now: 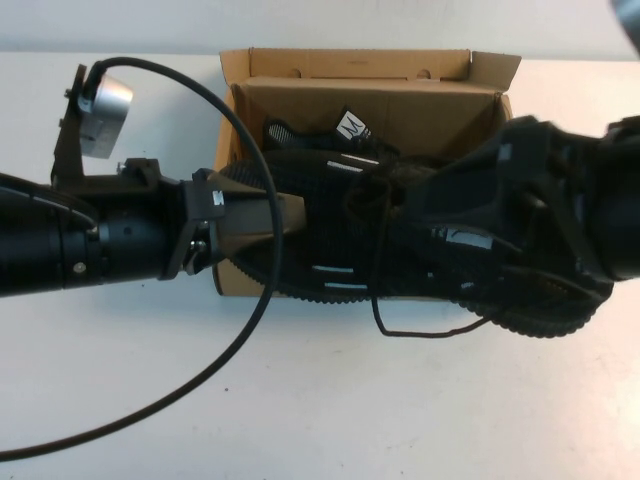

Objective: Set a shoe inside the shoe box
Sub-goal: Hand over the shoe, then place the shoe in the shoe box

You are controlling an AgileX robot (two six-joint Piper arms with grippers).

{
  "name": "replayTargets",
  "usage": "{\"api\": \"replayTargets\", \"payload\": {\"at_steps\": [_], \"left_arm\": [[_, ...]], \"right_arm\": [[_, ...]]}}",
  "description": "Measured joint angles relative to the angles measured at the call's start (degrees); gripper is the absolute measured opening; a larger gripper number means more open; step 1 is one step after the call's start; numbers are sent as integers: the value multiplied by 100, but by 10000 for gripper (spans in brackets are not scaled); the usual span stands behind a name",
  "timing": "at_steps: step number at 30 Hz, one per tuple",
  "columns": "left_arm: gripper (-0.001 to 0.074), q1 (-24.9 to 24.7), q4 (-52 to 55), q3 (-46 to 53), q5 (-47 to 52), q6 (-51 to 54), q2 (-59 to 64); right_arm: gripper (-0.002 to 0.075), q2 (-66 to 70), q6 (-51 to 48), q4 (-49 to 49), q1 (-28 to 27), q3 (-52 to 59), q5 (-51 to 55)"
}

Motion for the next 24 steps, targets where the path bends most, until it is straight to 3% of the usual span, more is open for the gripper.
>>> {"api": "replayTargets", "payload": {"at_steps": [4, 12, 20, 24], "left_arm": [[135, 0, -13, 0, 0, 0, 0], [135, 0, -23, 0, -33, 2, 0], [135, 21, 92, 10, -232, 73, 38], [135, 42, 105, 10, -244, 85, 37]], "right_arm": [[537, 297, -167, 221, -9, 4, -148], [537, 897, -1729, 1758, -45, 4, -544], [534, 1464, -2112, 1918, -56, 4, -662], [480, 1509, -2420, 1953, -56, 4, -696]]}}
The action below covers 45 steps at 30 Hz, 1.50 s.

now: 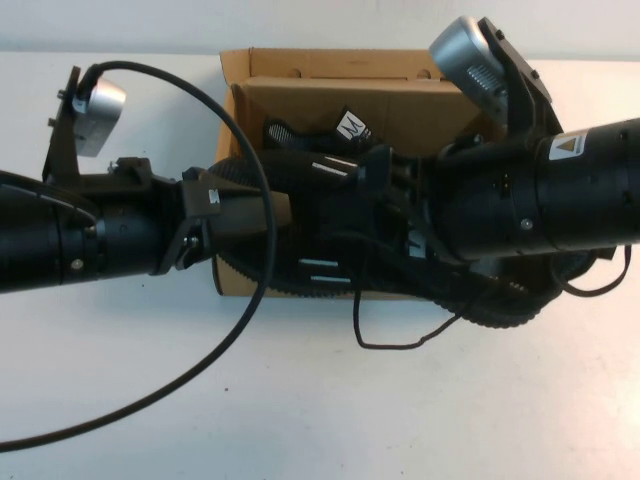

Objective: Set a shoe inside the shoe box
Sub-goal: Place the shoe in the shoe box

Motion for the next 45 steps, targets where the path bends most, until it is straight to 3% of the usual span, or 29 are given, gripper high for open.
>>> {"api": "replayTargets", "payload": {"at_steps": [2, 6, 9, 16, 18, 24, 27, 39, 45], "left_arm": [[135, 0, -28, 0, -12, 0, 0], [135, 10, -105, 0, -34, 0, 0], [134, 10, -122, 0, -47, -10, 0], [124, 10, 0, 0, -20, -21, 0], [159, 10, 4, 0, 43, -21, -10], [551, 10, -560, 0, 393, 99, -21], [657, 10, -782, 0, 448, 427, -21], [670, -49, -614, -10, -32, 645, -34], [670, -49, -350, -10, -305, 654, -34]], "right_arm": [[396, 10, -97, -16, -12, 0, -23], [137, 3, -282, -69, -48, 9, -62], [63, 3, -510, -10, -62, 9, -86], [62, -87, -1068, 147, -62, 47, -117], [62, -166, -1168, 180, -62, 55, -94], [60, -218, -1358, 317, -50, 55, -49], [59, -218, -1438, 340, -62, 55, -49], [52, -459, -1927, 536, -1166, 55, 481], [52, -520, -2624, 1015, -1761, 55, 462]]}}
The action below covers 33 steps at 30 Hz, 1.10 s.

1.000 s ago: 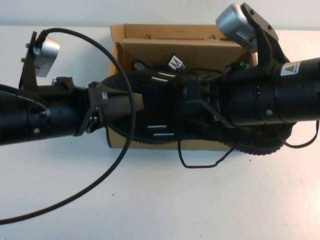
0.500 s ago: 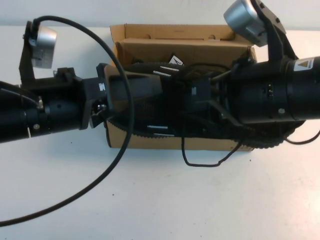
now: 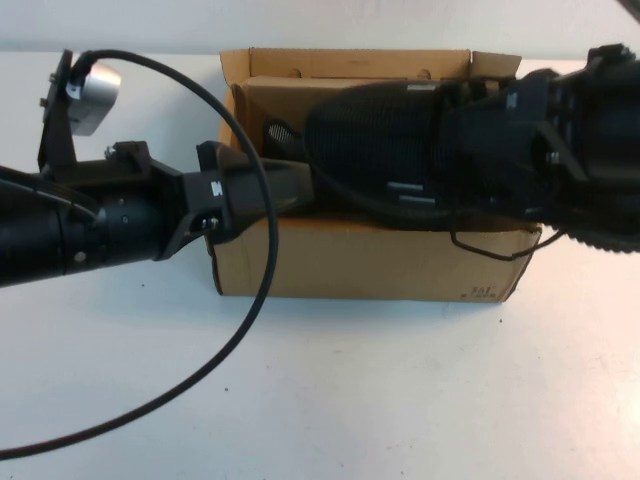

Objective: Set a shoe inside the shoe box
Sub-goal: Place the shoe in the shoe box

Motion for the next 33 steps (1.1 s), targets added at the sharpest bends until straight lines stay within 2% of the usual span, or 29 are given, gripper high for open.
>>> {"api": "replayTargets", "payload": {"at_steps": [3, 5, 7, 11, 12, 14, 17, 23, 33], "left_arm": [[653, 0, 150, 0, -87, 3, 0], [587, 0, 237, 0, -116, 3, 0], [476, 0, 385, 0, -141, 3, 0], [151, 37, 902, 0, -163, 97, 0], [99, 71, 1061, 0, -163, 144, 0], [41, 196, 1357, 0, -163, 199, 0], [12, 397, 1847, 0, -163, 228, -9], [1, 735, 2725, 0, -237, 228, -250], [0, 747, 4090, 0, -355, 221, -1379]], "right_arm": [[50, 0, -326, 321, -127, 0, 0], [50, 70, -562, 374, -170, -78, 127], [50, 201, -739, 375, -179, -221, 323], [50, 678, -841, 382, -179, -757, 787], [50, 828, -841, 387, -179, -893, 845], [50, 1146, -808, 387, -179, -1243, 918], [49, 1602, -690, 396, -179, -1718, 929], [49, 2593, -474, 401, -179, -2627, 1134], [49, 3975, -368, 743, -179, -3376, 1235]]}}
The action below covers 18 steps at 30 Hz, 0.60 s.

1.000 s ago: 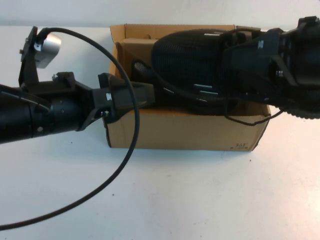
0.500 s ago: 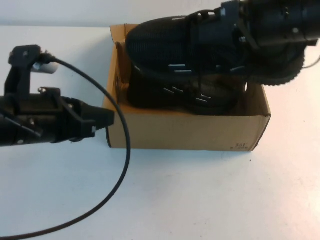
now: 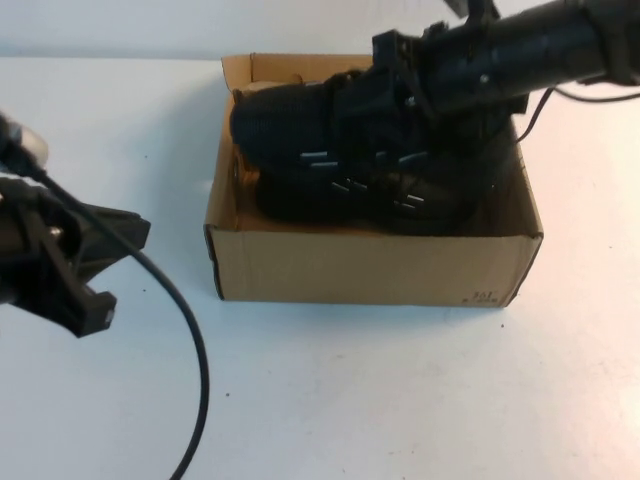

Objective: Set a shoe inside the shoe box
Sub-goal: Place the shoe in the shoe box

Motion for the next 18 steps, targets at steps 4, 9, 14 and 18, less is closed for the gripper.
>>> {"api": "replayTargets", "payload": {"at_steps": [4, 9, 14, 18], "left_arm": [[0, 0, 130, 0, 0, -87, -273], [-1, 0, 168, 0, 0, -168, -317], [-1, 0, 168, 0, 0, -179, -317], [-1, 0, 170, 0, 0, -179, -317]], "right_arm": [[49, 397, 0, 37, 0, 0, -35], [49, 731, -14, 55, 0, 0, 0], [49, 845, -82, 81, 0, 0, 147], [49, 952, -82, 130, 0, -9, 251]]}}
